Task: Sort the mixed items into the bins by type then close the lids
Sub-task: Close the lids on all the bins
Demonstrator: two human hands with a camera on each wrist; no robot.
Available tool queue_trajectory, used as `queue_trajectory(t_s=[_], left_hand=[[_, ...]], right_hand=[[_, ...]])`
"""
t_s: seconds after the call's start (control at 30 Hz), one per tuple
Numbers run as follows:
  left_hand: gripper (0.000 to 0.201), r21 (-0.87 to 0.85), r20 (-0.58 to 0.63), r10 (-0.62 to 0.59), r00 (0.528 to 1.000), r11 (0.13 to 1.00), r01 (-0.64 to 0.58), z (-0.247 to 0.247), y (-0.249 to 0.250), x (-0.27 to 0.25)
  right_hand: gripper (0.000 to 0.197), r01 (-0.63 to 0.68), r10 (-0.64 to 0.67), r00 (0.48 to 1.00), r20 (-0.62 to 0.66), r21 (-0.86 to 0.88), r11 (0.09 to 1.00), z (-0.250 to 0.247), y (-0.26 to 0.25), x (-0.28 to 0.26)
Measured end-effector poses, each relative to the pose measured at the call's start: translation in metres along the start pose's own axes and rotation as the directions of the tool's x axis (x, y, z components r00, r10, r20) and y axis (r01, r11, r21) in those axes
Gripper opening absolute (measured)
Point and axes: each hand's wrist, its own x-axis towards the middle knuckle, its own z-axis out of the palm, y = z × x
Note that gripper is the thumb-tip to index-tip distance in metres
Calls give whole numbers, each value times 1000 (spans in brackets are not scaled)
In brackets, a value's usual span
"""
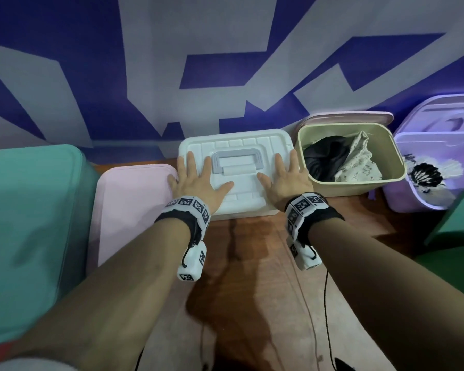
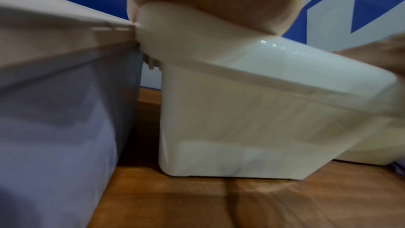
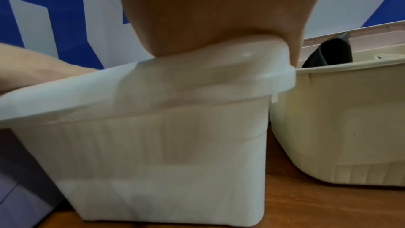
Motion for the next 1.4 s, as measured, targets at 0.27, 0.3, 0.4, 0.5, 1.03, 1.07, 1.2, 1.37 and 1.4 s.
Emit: queue_trajectory(t_s=[0.27,0.3,0.4,0.5,1.03,1.07,1.2,1.37,1.4], left_hand=[[87,36,-12,33,999,999,-32,0,1,-2],[87,45,-16,35,999,998,-34,-1,2,-1],[88,74,-31,50,998,996,-48,-2,2,0],[89,51,-36,52,998,997,-50,-1,0,2],[87,122,-68,51,996,992,-42,4,1,6],[87,124,-69,51,996,991,-42,3,1,6],[87,133,-72,62,995,990,-52,4,1,6],[88,127,-65,73,995,990,-65,3,0,6],[89,124,-63,74,995,990,-66,3,0,6]], right_hand=[[76,-40,36,998,51,73,997,3,3,-5],[77,-35,31,998,45,73,997,1,3,-4],[78,-45,44,999,22,38,998,-2,-2,-1],[83,-47,47,999,-8,-3,999,0,-8,5],[80,6,-7,1000,-8,-90,996,10,-8,7],[80,5,-5,1000,-6,-92,996,10,-9,7],[80,-6,7,1000,13,-100,995,7,-10,7],[81,-30,36,995,89,-75,997,0,-12,8],[80,-38,45,995,94,-70,997,0,-13,8]])
